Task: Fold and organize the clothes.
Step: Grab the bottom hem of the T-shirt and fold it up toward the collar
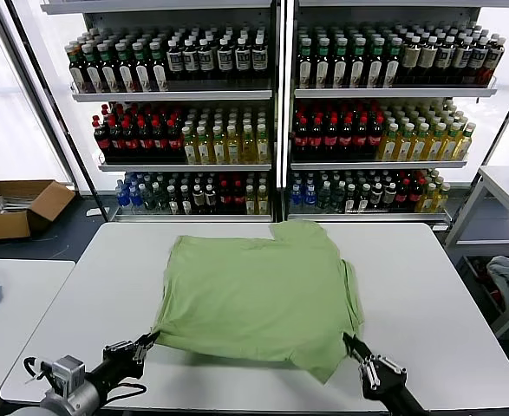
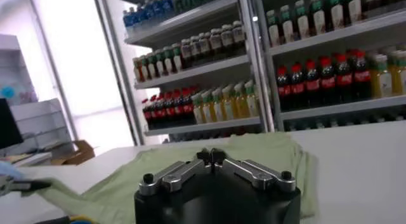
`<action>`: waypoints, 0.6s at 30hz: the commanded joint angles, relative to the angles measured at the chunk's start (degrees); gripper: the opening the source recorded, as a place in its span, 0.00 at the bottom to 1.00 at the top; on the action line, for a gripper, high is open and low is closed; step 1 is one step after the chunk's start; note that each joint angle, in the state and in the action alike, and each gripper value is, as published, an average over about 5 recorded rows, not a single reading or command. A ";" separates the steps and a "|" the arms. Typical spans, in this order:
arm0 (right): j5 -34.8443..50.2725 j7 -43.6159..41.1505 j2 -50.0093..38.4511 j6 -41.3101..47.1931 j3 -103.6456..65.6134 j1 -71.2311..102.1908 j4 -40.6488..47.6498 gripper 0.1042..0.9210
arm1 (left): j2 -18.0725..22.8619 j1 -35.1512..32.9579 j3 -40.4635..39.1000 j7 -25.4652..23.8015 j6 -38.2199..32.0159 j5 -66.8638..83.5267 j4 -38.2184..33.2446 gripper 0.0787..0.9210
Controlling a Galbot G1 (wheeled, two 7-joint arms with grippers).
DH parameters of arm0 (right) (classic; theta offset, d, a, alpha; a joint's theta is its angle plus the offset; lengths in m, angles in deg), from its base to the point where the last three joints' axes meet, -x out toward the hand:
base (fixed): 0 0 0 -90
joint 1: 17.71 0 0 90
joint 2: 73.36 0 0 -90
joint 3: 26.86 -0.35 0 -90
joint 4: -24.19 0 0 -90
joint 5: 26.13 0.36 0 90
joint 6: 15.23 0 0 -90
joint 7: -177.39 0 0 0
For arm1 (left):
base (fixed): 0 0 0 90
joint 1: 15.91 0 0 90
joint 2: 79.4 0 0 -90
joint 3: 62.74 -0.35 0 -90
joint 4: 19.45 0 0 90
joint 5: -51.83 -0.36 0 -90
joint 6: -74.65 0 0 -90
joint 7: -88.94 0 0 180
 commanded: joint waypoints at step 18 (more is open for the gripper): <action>-3.05 4.58 -3.83 5.47 15.18 -32.56 25.98 0.02 | 0.71 25.07 -17.16 6.02 -4.40 4.19 23.07 0.05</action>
